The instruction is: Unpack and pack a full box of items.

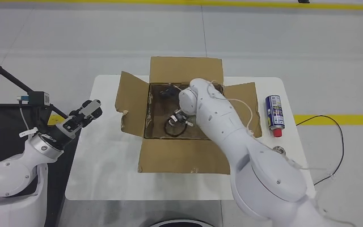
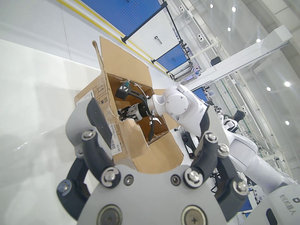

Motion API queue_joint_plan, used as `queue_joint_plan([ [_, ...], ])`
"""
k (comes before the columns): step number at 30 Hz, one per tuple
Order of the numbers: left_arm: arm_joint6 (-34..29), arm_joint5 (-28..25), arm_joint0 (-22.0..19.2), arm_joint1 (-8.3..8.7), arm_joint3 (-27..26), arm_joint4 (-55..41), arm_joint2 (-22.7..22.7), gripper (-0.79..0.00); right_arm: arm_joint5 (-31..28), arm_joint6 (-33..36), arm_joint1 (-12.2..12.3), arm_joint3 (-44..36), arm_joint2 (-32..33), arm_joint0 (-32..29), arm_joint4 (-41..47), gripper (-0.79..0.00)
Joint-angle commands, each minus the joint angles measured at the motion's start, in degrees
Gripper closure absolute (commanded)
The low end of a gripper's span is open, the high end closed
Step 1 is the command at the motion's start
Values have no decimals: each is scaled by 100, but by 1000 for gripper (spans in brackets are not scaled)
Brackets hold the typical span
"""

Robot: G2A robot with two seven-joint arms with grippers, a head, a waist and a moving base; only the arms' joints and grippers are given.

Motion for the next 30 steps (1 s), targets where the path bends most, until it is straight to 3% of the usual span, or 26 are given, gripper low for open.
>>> queue_joint_plan([
  [1, 0, 0, 0, 0, 0, 0, 0, -785, -265, -90, 50, 10, 70, 74, 64, 0],
  [11, 0, 0, 0, 0, 0, 0, 0, -785, -1158, -458, 320, -35, 299, 351, 141, 0],
  [20, 0, 0, 0, 0, 0, 0, 0, -785, -1676, -687, 659, -623, 505, 463, 78, 0],
  [26, 0, 0, 0, 0, 0, 0, 0, -785, -1543, -517, 1073, -1687, 750, 269, -45, 0],
  [30, 0, 0, 0, 0, 0, 0, 0, -785, -1103, -275, 1538, -3046, 1127, -161, -266, 0],
])
